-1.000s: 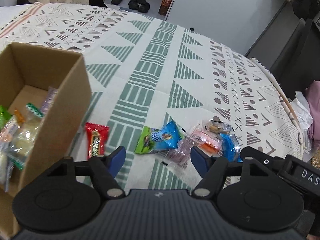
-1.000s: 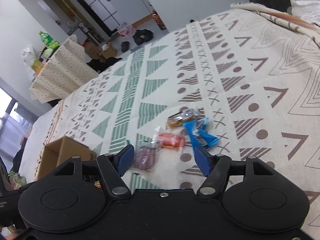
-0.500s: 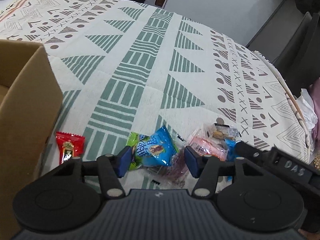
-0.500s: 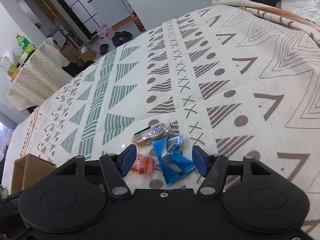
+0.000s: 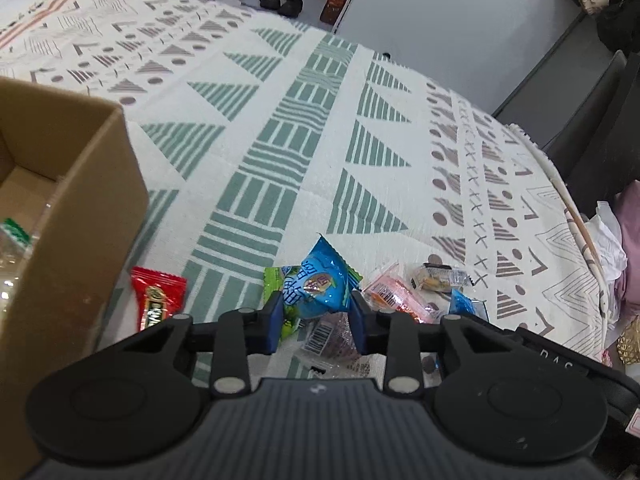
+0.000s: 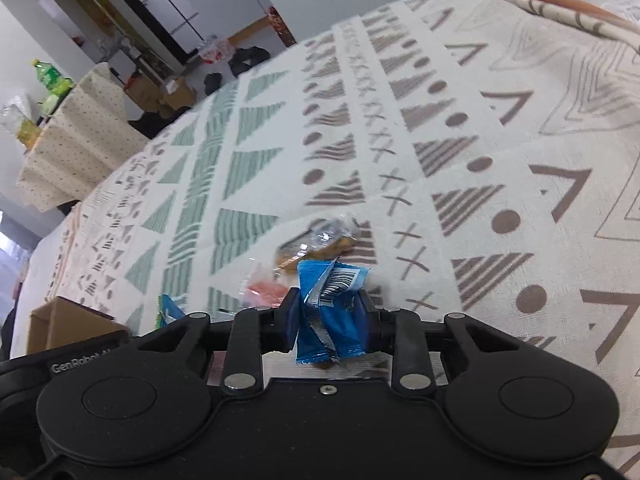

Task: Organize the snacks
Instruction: 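Grasp the blue snack packet with the left gripper while the right gripper grasps the blue twisted candy, then carry both blue snacks over the box and open both grippers to drop them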

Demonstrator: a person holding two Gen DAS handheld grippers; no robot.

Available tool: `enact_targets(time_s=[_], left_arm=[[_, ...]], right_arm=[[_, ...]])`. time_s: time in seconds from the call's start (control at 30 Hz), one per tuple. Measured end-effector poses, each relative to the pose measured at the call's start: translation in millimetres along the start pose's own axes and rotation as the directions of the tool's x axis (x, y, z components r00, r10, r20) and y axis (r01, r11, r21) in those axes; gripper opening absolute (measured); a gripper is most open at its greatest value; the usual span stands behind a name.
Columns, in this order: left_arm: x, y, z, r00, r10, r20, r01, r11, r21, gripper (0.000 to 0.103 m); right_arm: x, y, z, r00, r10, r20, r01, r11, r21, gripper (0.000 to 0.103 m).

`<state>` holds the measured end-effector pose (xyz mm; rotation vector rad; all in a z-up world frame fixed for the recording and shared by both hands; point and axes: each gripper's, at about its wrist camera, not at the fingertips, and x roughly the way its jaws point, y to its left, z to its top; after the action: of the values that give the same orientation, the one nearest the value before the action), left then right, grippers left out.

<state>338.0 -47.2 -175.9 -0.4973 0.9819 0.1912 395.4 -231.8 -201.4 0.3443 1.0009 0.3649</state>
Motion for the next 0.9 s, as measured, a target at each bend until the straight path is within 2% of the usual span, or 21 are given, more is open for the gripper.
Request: enact_targets(time_s=[0.4,0.9], left_arm=[[-50.7,5.9,-1.5,0.997,0.016,0.076,-0.016,1.0,0.004,0.033],[-106.6,23.8,-0.5,0.987,0.05,0.156,-0.049,0.999,-0.009,0.033]], right_arm=[[-23.5,28.0,-2.7,0.996,0.084,0.037,-0.082,0.995,-0.051,0.027],[-48.1,69.4,-8.0,0.98,0.173,0.095,-0.163,0.981,-0.105,0.027]])
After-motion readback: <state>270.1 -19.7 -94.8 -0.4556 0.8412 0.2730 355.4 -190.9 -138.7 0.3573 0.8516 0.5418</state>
